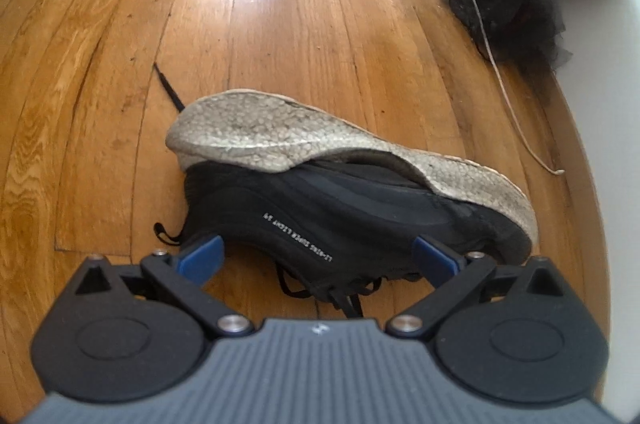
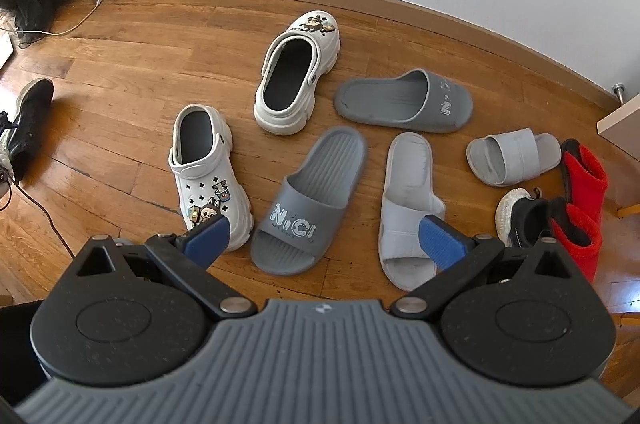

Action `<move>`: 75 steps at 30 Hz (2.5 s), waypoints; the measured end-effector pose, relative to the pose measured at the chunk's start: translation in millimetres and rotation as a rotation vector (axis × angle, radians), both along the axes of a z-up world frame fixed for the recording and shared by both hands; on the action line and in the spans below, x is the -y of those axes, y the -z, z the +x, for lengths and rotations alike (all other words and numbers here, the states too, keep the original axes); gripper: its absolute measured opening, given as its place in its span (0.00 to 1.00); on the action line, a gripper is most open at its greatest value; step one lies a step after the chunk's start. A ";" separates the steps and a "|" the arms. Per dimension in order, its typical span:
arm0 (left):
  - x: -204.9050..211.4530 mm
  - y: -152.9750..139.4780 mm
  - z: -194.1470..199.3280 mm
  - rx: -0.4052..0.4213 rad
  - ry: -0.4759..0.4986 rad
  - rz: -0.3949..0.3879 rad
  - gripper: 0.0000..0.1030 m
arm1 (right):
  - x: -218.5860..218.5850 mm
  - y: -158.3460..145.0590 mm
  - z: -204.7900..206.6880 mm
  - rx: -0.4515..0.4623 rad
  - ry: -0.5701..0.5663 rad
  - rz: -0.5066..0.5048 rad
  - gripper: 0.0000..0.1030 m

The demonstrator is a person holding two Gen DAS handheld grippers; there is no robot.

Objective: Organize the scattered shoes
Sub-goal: 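Lower the open left gripper onto the black sneaker's collar, then close the left gripper on the black sneaker's upper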

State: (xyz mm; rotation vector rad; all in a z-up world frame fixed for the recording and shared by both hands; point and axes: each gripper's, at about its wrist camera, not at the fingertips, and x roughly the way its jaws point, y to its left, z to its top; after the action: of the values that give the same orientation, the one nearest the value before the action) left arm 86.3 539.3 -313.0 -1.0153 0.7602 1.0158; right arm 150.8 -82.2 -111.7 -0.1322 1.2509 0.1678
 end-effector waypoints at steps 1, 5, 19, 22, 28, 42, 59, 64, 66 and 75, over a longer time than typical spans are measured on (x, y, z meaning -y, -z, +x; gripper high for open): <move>0.2 0.3 1.2 -0.015 0.007 0.004 0.98 | -0.5 0.3 0.0 0.000 -0.001 -0.001 0.99; 5.0 1.1 9.8 -0.123 0.075 0.055 0.78 | -2.5 1.5 -0.3 -0.001 -0.006 -0.005 0.99; 15.3 6.6 0.2 -0.127 0.179 0.098 0.00 | -11.3 1.3 -2.0 -0.006 -0.031 0.005 0.99; 19.5 8.9 -1.8 -0.178 0.189 0.114 0.00 | -12.3 0.0 -1.6 -0.002 -0.033 0.011 0.99; 26.6 5.0 -17.8 -0.182 0.192 0.135 0.00 | -13.2 -0.4 -2.5 -0.003 -0.039 0.017 0.99; 27.4 -8.4 -32.7 -0.093 0.220 0.148 0.00 | -19.4 -2.2 -2.2 -0.009 -0.048 0.041 0.99; 6.6 4.2 -56.5 0.233 -0.022 0.001 0.38 | -27.8 -0.2 -4.2 -0.014 -0.064 0.034 0.99; 3.0 9.5 -59.1 0.318 -0.095 -0.009 0.48 | -24.9 0.9 -4.1 -0.006 -0.061 0.011 0.99; 0.3 12.1 -59.4 0.343 -0.115 -0.016 0.48 | -20.7 2.2 -3.1 -0.006 -0.045 -0.001 0.99; -1.4 19.0 -48.3 0.341 -0.099 -0.039 0.48 | -14.5 7.7 -2.8 -0.008 -0.017 -0.027 0.99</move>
State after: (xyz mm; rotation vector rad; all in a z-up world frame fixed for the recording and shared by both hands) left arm 38.0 540.7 -332.0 -1.2317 0.4543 0.8834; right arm 148.1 -67.7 -119.3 -0.1651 1.2607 0.1664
